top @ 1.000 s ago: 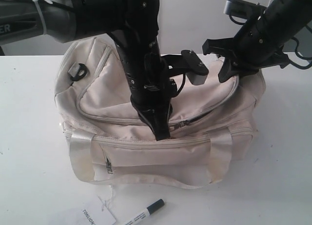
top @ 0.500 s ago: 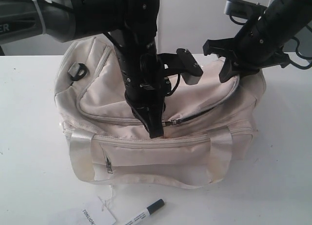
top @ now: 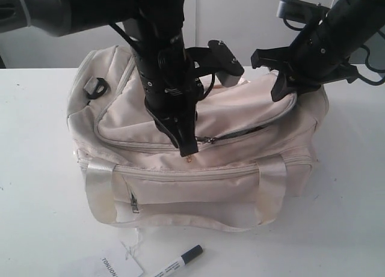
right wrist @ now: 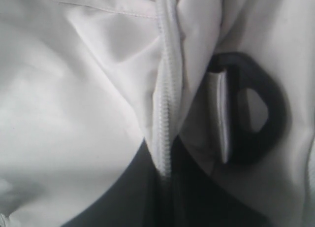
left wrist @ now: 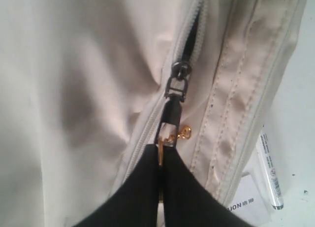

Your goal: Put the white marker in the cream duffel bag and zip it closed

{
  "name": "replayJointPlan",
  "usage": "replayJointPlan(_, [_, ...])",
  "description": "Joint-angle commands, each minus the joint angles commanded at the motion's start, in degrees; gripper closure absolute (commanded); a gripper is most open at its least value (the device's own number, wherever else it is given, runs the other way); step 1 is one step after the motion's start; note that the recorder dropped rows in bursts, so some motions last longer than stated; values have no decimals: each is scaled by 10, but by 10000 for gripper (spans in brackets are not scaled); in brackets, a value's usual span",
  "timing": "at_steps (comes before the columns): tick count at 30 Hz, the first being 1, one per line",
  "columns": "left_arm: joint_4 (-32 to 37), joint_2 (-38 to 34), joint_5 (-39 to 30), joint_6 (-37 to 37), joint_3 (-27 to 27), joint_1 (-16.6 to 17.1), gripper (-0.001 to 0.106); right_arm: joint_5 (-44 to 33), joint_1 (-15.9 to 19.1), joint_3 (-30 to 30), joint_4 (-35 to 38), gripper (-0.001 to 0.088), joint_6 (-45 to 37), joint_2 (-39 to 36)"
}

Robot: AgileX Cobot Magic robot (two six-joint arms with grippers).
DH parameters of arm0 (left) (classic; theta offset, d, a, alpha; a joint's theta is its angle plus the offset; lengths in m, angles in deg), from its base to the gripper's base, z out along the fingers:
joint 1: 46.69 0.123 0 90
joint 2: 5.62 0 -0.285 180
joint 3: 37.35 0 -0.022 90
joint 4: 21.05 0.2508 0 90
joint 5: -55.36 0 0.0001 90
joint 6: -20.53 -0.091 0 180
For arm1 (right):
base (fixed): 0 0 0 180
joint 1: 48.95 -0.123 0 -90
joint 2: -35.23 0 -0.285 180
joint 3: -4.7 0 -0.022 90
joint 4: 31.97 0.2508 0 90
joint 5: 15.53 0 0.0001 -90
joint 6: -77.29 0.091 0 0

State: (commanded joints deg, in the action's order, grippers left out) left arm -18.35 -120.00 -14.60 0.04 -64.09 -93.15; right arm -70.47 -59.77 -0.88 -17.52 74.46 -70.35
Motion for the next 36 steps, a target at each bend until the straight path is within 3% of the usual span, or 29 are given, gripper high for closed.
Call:
replayJointPlan(13, [2,0,0,27,0,6,1053,0,9,0,0,868,4,0])
replayJointPlan(23, [-135,-1,12,19,0,6,1053,-4,12,0,37,868,20,0])
replayJointPlan(29, [-155,1,18,2,0,6,1053,-4,12,0,6,868,48,0])
replayJointPlan(36, [-176,22,74,-3,0,6,1053,-12,12,0,-22,868,63,0])
